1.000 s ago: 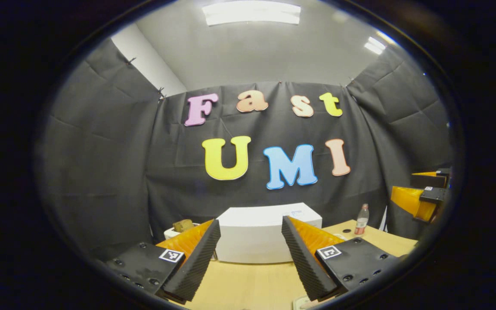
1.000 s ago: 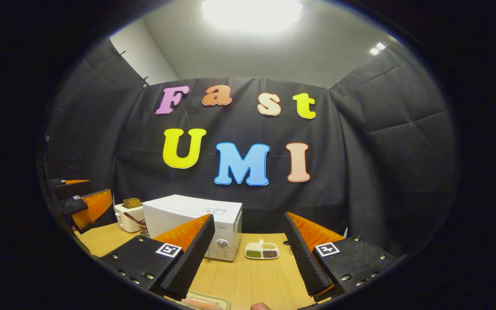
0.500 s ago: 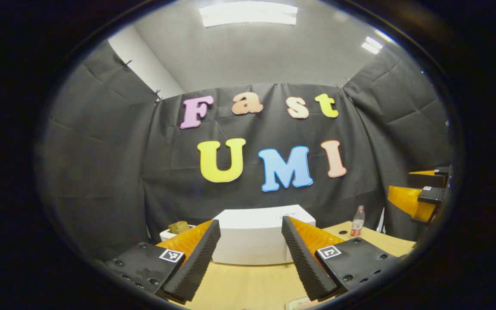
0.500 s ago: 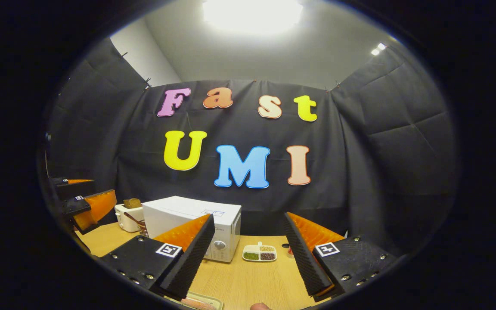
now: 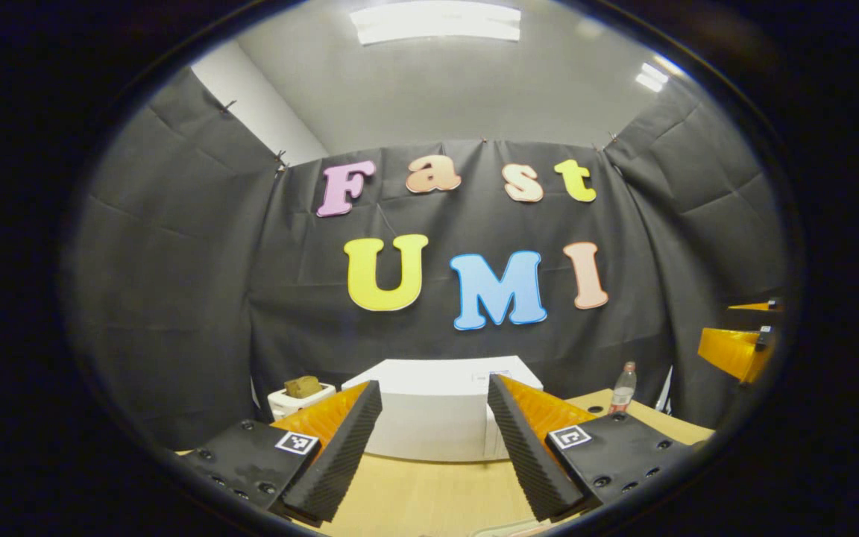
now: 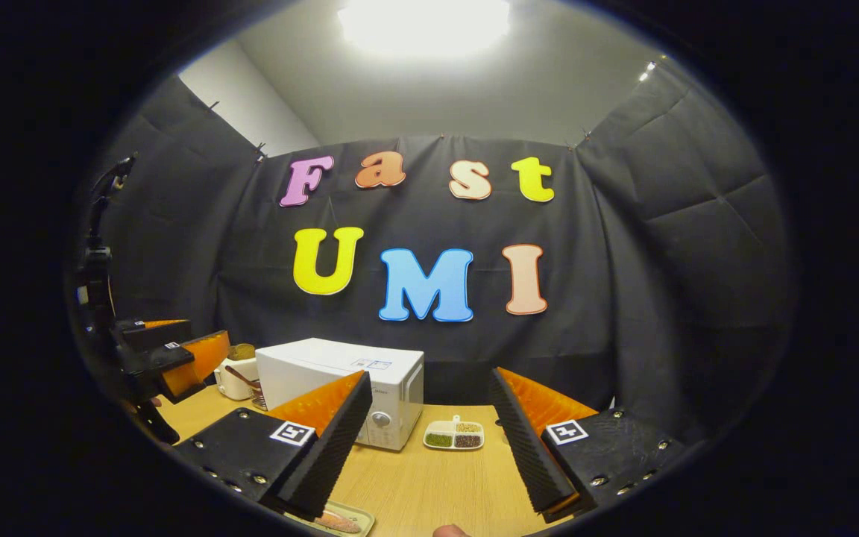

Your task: Open the microwave oven with the left hand, put the food in, and close the microwave oven.

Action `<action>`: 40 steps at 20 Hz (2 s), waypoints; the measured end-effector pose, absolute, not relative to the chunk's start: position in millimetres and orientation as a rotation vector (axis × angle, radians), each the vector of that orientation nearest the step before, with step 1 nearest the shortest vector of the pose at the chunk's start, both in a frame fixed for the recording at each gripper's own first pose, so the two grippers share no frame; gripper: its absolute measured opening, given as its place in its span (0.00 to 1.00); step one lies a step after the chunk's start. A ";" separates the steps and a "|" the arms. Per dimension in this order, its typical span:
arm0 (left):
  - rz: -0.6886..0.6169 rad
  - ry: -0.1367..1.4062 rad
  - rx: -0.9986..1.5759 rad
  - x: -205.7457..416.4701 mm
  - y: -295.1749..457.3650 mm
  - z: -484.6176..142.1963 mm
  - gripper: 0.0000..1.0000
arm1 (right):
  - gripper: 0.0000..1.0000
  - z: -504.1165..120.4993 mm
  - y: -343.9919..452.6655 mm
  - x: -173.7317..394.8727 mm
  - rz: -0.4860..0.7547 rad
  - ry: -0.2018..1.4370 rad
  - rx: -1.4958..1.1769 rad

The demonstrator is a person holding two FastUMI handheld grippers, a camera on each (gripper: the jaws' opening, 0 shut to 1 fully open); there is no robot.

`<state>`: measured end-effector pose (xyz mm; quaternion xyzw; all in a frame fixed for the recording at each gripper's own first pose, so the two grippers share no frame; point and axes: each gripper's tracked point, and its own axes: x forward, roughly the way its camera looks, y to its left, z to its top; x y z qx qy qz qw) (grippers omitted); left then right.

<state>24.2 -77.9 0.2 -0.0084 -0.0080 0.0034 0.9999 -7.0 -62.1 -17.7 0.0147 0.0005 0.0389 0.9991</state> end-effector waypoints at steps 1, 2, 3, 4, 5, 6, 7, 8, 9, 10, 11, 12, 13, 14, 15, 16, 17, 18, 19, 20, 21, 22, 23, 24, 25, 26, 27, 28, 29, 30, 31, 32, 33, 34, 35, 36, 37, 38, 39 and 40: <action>0.004 -0.013 -0.015 27.6 -82.1 -3.1 1.00 | 0.97 -21.1 -64.7 -6.4 0.079 0.011 0.027; -0.001 -0.016 -0.015 31.1 -86.1 -2.8 1.00 | 0.97 -23.4 -66.2 -5.8 0.079 0.021 0.028; -0.008 -0.021 -0.014 37.5 -89.8 -3.6 1.00 | 0.97 -23.6 -66.7 -4.3 0.081 0.027 0.034; -0.015 -0.024 -0.011 43.8 -92.1 -5.8 1.00 | 0.97 -22.8 -66.4 -2.9 0.081 0.026 0.038; -0.022 -0.034 -0.006 52.2 -93.5 -7.8 1.00 | 0.97 -20.8 -68.3 -0.3 0.071 0.019 0.037; -0.035 -0.044 -0.002 60.6 -96.3 -7.9 0.96 | 0.97 -20.4 -70.9 2.3 0.053 0.014 0.035; -0.049 -0.044 0.003 68.5 -100.6 -12.5 0.97 | 0.97 -20.3 -72.4 4.8 0.036 0.021 0.039; -0.064 -0.047 0.007 77.0 -103.4 -15.8 0.98 | 0.97 -21.9 -70.1 5.5 0.028 0.027 0.045; -0.082 -0.052 0.009 86.0 -106.4 -19.4 0.99 | 0.97 -18.6 -68.8 6.5 0.018 0.022 0.049; -0.104 -0.053 0.010 95.8 -111.2 -22.9 1.00 | 0.97 -16.5 -71.3 8.1 0.000 0.016 0.047; -0.124 -0.047 0.012 105.4 -115.8 -29.9 1.00 | 0.97 -15.2 -73.8 9.8 -0.021 0.017 0.043; -0.145 -0.046 0.010 116.4 -120.4 -34.1 0.97 | 0.97 -14.2 -75.4 10.8 -0.040 0.017 0.041; -0.167 -0.045 0.007 125.8 -126.1 -39.1 0.97 | 0.97 -10.5 -78.3 11.5 -0.066 0.009 0.042; -0.183 -0.042 0.006 134.0 -130.8 -47.1 0.96 | 0.97 -8.0 -81.9 13.3 -0.093 0.002 0.046; -0.196 -0.033 0.006 143.3 -135.4 -54.1 0.96 | 0.97 -6.8 -83.1 13.1 -0.115 -0.001 0.049; -0.213 -0.026 0.005 151.2 -141.4 -61.1 0.96 | 0.97 -6.7 -83.4 12.5 -0.136 -0.001 0.048; -0.237 -0.015 0.002 158.3 -150.1 -71.0 0.97 | 0.97 -7.1 -85.3 11.9 -0.154 0.002 0.041; -0.253 -0.004 -0.001 164.3 -156.4 -80.2 0.97 | 0.97 -8.7 -87.0 10.9 -0.171 0.008 0.031; -0.263 0.006 -0.008 170.8 -160.5 -86.9 1.00 | 0.97 -7.1 -89.2 9.0 -0.189 0.008 0.022; -0.271 0.015 -0.016 177.2 -164.8 -95.7 1.00 | 0.97 -5.1 -91.1 7.7 -0.206 0.005 0.016; -0.274 0.024 -0.022 184.1 -168.0 -103.3 1.00 | 0.97 -4.1 -92.9 6.9 -0.225 0.002 0.015; -0.273 0.032 -0.022 191.6 -170.2 -111.3 0.93 | 0.97 -5.6 -93.3 7.4 -0.241 0.005 0.015; -0.265 0.037 -0.018 200.1 -170.5 -118.9 0.96 | 0.97 -7.3 -93.0 7.7 -0.252 0.011 0.015; -0.259 0.047 -0.013 209.1 -171.9 -130.5 0.96 | 0.97 -10.2 -93.4 7.4 -0.264 0.019 0.011; -0.253 0.060 -0.012 217.8 -173.0 -140.9 0.99 | 0.97 -12.0 -93.4 6.9 -0.275 0.027 0.007; -0.253 0.080 -0.011 225.8 -174.9 -154.2 0.98 | 0.97 -13.6 -93.4 6.6 -0.283 0.035 0.002; -0.254 0.099 -0.012 233.1 -176.9 -166.0 0.97 | 0.97 -14.3 -92.2 7.3 -0.288 0.042 -0.003; -0.254 0.117 -0.014 239.8 -177.2 -178.1 0.97 | 0.97 -15.9 -92.8 7.1 -0.295 0.048 -0.009; -0.251 0.138 -0.015 246.3 -177.6 -189.6 0.94 | 0.97 -16.5 -92.2 7.4 -0.299 0.055 -0.019; -0.252 0.157 -0.015 250.5 -179.9 -199.9 0.97 | 0.97 -16.9 -92.7 7.9 -0.304 0.059 -0.029; -0.263 0.169 -0.016 253.2 -183.4 -207.8 0.97 | 0.97 -16.6 -94.0 8.2 -0.312 0.062 -0.037; -0.265 0.180 -0.018 257.2 -184.4 -215.7 0.95 | 0.97 -16.7 -94.1 7.8 -0.315 0.066 -0.040; -0.272 0.192 -0.019 260.6 -188.5 -222.4 0.93 | 0.97 -17.0 -92.9 8.0 -0.315 0.070 -0.040; -0.275 0.206 -0.014 262.6 -191.7 -229.9 0.92 | 0.97 -18.2 -93.0 8.6 -0.319 0.077 -0.043; -0.279 0.220 -0.005 263.9 -194.8 -236.2 0.88 | 0.97 -19.1 -93.9 8.3 -0.323 0.083 -0.049; -0.284 0.231 -0.001 264.9 -199.4 -242.2 0.83 | 0.97 -18.9 -95.1 8.1 -0.326 0.086 -0.057; -0.295 0.233 -0.002 265.5 -204.2 -244.6 0.81 | 0.97 -17.9 -95.8 6.6 -0.328 0.086 -0.064; -0.303 0.235 -0.002 267.2 -208.6 -246.6 0.79 | 0.97 -17.0 -95.4 5.8 -0.327 0.086 -0.069; -0.310 0.240 0.002 268.6 -212.5 -248.2 0.75 | 0.97 -16.3 -93.9 5.4 -0.319 0.084 -0.070; -0.299 0.242 0.012 271.4 -213.0 -250.8 0.66 | 0.97 -16.7 -93.9 5.2 -0.315 0.084 -0.070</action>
